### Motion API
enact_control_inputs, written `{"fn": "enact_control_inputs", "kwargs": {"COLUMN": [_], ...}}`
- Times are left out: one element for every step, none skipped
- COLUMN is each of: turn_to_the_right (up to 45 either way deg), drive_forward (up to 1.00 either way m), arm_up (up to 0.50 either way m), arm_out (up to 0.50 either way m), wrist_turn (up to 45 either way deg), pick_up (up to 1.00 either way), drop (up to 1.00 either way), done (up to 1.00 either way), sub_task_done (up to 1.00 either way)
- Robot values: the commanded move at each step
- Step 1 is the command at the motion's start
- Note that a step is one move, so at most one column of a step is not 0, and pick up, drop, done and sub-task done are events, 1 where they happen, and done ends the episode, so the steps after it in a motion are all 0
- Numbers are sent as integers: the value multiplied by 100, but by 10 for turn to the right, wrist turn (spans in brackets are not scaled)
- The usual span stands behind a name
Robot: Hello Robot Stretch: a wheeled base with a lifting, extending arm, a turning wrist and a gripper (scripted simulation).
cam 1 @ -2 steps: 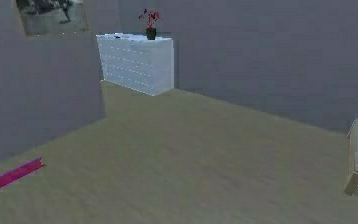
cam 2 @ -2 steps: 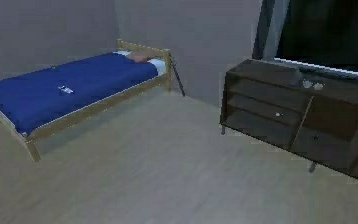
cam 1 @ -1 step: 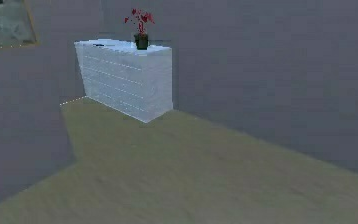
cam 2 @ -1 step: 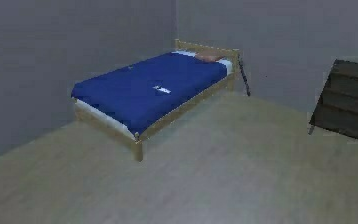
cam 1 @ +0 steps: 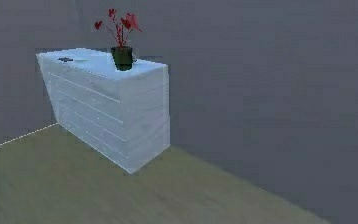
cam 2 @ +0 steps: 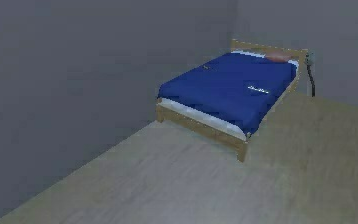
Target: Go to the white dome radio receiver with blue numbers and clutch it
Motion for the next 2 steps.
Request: {"fn": "enact_control_inputs", "kwargs": {"turn_to_the_right": [-30,0], "drive_forward": [0,100], "arm_up": [0,0], "arm_out": [0,0], "wrist_turn": [0,0], "pick_up": [0,0], "drop": [0,0], "done": [0,0], "sub_task_done": [0,0]}}
